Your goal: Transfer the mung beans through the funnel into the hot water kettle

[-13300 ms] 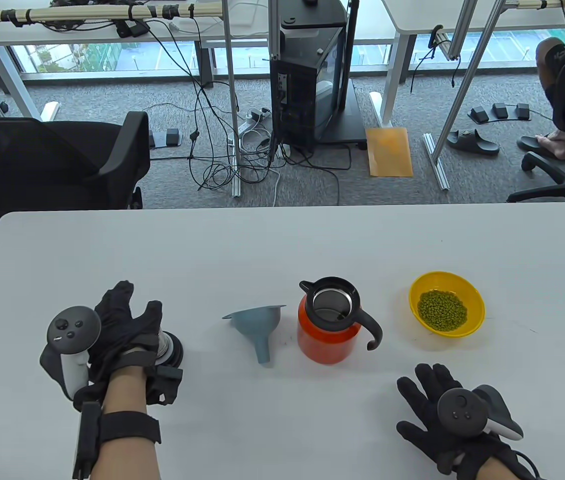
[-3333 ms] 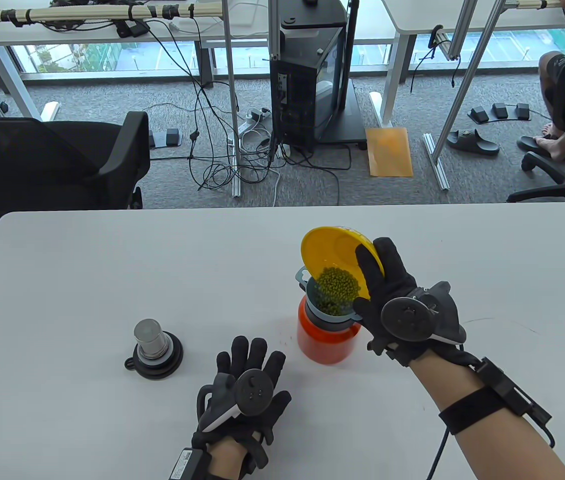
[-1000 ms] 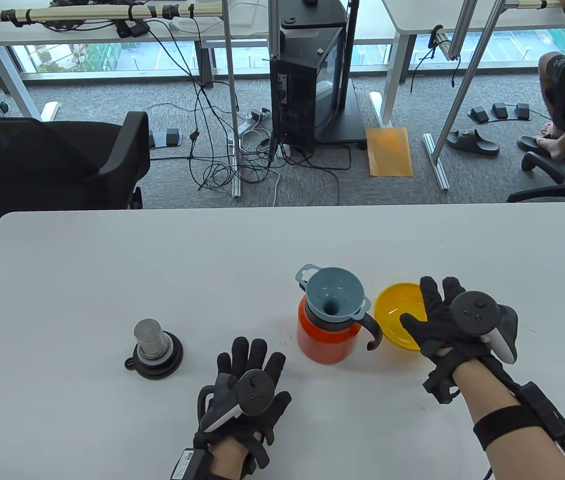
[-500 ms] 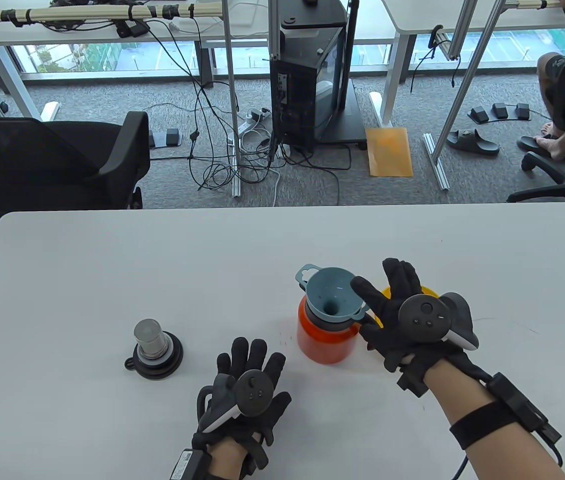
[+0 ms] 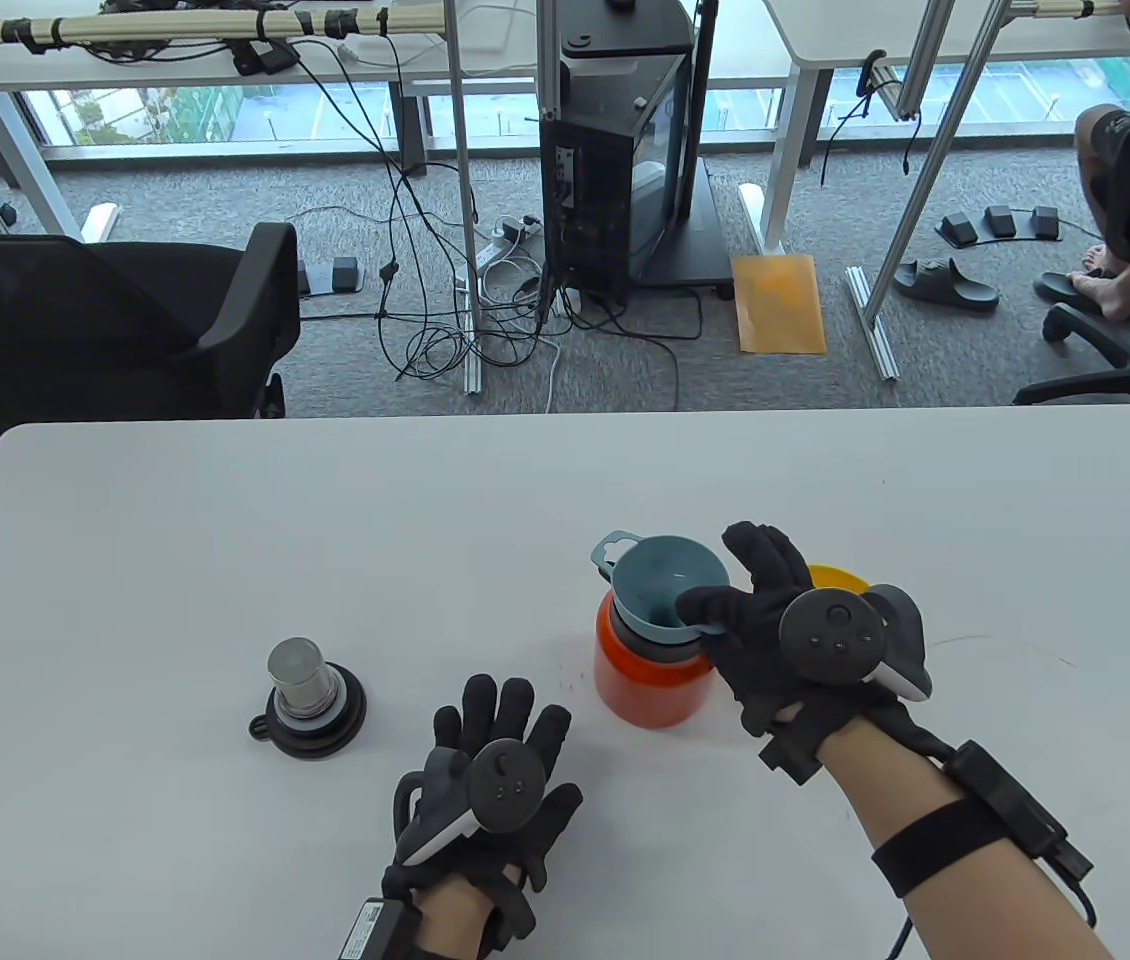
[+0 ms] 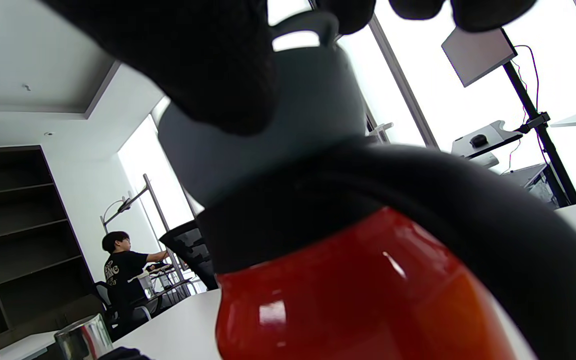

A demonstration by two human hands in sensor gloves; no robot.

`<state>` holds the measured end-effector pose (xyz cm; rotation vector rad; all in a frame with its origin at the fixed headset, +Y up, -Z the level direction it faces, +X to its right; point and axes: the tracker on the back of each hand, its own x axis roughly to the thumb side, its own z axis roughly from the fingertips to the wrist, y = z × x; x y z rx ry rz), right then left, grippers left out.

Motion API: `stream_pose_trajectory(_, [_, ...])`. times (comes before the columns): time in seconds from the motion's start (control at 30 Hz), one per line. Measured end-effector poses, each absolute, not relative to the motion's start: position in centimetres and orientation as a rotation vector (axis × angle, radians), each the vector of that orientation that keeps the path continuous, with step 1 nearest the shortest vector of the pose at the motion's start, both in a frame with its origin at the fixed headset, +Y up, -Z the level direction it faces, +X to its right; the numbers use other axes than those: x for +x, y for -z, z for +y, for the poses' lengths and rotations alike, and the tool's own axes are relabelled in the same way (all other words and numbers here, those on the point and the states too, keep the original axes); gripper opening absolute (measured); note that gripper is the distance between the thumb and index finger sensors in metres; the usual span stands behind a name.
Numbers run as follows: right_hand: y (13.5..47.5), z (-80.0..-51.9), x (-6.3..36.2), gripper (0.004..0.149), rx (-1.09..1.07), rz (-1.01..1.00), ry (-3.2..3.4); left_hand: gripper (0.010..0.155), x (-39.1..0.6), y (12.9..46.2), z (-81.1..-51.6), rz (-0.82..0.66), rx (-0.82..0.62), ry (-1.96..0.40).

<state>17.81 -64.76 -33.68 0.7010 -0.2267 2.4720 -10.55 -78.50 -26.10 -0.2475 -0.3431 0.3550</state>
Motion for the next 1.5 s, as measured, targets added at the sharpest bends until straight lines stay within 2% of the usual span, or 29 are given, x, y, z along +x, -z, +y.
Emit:
stream_pose_trajectory(0.17, [33.4,-63.1,20.0,0.044,0.621,-0.363,-2.341,0.077,-10.6,26.1,-78.5,-0.341,-0.247,-0.359])
stream_pose_trajectory(0.33, [33.4,-62.7,23.6,0.045,0.433,-0.437,-2.244,0.078,-10.7,26.1,-78.5,-0.339,-0.249,-0.364])
stream_pose_trajectory(0.43, [33.5,-63.6,25.8,0.046,0.332,-0.436,-2.248,0.077,-10.7,26.1,-78.5,-0.337,-0.248,-0.366])
stream_pose_trajectory(0.6, [33.4,-66.7,28.5,0.046,0.200,-0.367,-2.305,0.077,-10.7,26.1,-78.5,-0.336,-0.248,-0.361])
stream_pose_trajectory(0.9, [32.8,-71.5,30.6,0.046,0.037,-0.232,-2.327,0.077,-10.7,26.1,-78.5,-0.334,-0.251,-0.358])
stream_pose_trajectory(1.0, [32.9,-72.8,30.9,0.046,-0.005,-0.131,-2.327,0.077,-10.7,26.1,-78.5,-0.332,-0.251,-0.358])
stream_pose_trajectory(1.23, [33.0,-74.0,31.6,0.052,-0.074,-0.035,-2.300,0.077,-10.7,26.1,-78.5,-0.330,-0.254,-0.357])
stream_pose_trajectory(1.4, [32.7,-73.9,32.1,0.071,-0.052,-0.032,-2.275,0.077,-10.8,26.1,-78.5,-0.327,-0.254,-0.358])
stream_pose_trajectory(1.5, [32.5,-73.1,32.1,0.075,-0.018,-0.069,-2.264,0.078,-10.8,26.1,-78.5,-0.326,-0.255,-0.359])
